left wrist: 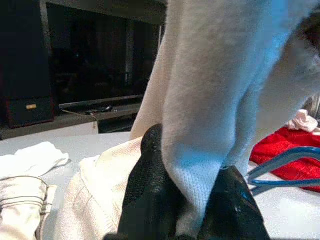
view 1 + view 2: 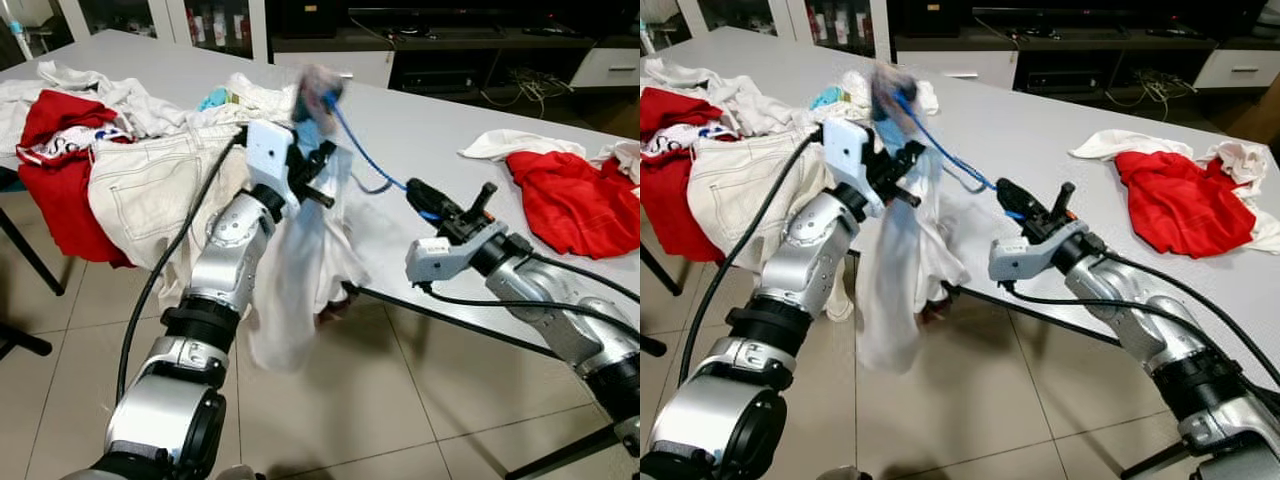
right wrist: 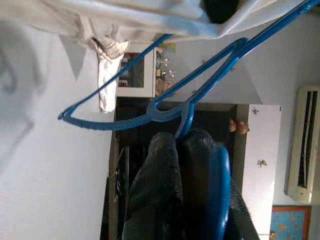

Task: Hang hanger

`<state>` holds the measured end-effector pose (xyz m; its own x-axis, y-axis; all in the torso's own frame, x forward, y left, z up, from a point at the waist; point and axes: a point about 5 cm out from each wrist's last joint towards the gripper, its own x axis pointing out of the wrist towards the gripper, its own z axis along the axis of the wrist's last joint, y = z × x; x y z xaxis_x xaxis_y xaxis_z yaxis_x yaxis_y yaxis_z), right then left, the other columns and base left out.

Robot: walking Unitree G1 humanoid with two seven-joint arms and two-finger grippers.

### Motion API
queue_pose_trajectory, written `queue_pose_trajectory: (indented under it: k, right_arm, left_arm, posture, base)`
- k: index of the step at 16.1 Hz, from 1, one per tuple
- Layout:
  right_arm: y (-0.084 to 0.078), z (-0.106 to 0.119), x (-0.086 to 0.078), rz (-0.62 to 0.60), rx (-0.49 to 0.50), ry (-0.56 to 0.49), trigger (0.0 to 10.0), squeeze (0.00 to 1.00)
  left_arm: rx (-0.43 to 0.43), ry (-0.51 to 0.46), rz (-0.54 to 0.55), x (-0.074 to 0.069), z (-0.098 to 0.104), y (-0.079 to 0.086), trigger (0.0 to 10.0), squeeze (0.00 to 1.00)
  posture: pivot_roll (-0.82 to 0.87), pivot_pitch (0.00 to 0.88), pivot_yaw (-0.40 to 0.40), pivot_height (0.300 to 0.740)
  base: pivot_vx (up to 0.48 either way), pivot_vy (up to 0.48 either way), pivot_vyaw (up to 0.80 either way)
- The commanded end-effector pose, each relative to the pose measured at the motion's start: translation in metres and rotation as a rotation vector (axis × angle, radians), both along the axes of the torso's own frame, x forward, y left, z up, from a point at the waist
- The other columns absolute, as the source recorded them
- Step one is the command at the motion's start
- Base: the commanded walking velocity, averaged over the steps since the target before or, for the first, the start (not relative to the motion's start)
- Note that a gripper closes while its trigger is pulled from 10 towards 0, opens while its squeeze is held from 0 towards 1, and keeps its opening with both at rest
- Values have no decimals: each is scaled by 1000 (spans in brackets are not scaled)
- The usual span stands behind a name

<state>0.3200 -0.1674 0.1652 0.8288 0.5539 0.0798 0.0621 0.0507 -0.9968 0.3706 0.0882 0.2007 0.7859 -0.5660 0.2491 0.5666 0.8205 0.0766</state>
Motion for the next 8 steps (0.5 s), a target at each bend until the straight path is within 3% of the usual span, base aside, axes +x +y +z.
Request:
queue_pose_trajectory:
  k: [1,3,4,5,6,8]
  right_arm:
    - [-21,-16,4,-116,-79,61,10000,0]
    - [-24,-12,10,-149,-59,44,10000,0]
    - [-23,-11,13,-151,-42,36,10000,0]
    - [-23,-11,13,-151,-39,36,10000,0]
    - [-21,-11,15,-152,-24,38,10000,0]
    - [-16,-12,16,-150,10,50,10000,0]
  left_arm:
    - [-16,-75,0,0,19,3,10000,0]
    - [-40,-69,-12,-1,21,3,10000,0]
    - [-70,-75,-11,-2,21,6,10000,537]
    - [-70,-75,-8,-1,21,6,10000,537]
    - [-72,-59,1,0,17,8,10000,1000]
    - [-46,-23,20,1,7,8,10000,1000]
  posture:
    - [-61,0,0,740]
    - [-58,0,-1,740]
    - [-56,0,-2,740]
    - [-55,0,-3,740]
    - [-55,0,-3,740]
    - [-55,0,-5,740]
  base:
    - [0,0,0]
    - [0,0,0]
    - [0,0,0]
    - [0,0,0]
    - [0,0,0]
    - [0,0,0]
